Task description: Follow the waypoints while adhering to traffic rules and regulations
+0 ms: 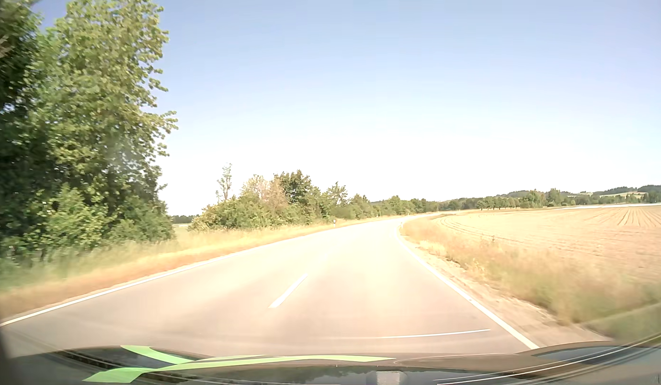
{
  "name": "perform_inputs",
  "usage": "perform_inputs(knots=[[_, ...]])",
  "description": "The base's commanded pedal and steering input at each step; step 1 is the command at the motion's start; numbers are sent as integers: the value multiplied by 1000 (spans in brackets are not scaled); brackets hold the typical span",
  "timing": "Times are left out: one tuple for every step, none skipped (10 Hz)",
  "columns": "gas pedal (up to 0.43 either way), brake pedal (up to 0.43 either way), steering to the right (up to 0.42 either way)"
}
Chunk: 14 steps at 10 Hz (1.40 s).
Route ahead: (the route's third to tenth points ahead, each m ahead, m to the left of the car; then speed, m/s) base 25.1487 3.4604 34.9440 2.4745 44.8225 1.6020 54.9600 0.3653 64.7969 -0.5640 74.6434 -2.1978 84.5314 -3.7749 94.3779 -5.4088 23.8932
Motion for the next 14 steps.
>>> perform_inputs(knots=[[268,0,13],[268,0,12],[280,0,13],[287,0,13],[299,0,13],[311,0,13],[311,0,10],[311,0,8],[311,0,8],[311,0,8],[287,0,8],[260,0,8],[240,0,8],[240,0,8]])
